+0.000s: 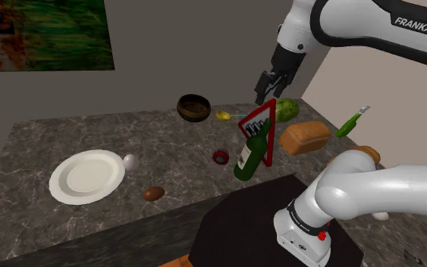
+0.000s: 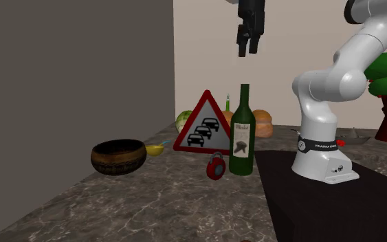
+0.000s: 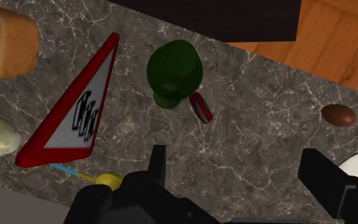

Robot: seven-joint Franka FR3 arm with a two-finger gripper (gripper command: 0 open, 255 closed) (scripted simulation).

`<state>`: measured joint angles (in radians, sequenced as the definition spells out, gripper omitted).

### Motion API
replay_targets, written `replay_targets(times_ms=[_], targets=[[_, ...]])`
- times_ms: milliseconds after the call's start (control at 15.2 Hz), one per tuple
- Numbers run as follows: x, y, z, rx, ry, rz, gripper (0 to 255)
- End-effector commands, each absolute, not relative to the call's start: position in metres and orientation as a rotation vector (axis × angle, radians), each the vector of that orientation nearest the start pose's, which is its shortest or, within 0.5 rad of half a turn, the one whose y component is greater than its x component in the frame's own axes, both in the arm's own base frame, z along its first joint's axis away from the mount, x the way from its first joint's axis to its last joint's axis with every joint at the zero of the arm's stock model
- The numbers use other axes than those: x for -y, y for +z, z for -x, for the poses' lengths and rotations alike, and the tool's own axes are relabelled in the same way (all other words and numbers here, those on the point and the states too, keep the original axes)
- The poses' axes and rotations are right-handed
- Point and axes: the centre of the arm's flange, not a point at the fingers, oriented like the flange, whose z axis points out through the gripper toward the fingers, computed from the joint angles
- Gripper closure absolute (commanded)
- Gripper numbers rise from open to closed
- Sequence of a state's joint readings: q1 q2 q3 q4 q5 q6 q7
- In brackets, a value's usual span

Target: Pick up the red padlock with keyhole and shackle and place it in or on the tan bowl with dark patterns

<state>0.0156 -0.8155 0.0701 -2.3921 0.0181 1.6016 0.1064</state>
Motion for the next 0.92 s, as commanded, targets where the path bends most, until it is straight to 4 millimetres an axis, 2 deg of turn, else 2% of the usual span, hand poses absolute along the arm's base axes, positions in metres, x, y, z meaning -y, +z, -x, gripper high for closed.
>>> replay_targets(times_ms=[0,858], targets=[[-0.034,0.584,-0.300,-0.067,-0.042,3.171,0],[-0.034,0.421,-0.358,-0.486,0.017,3.112,0]])
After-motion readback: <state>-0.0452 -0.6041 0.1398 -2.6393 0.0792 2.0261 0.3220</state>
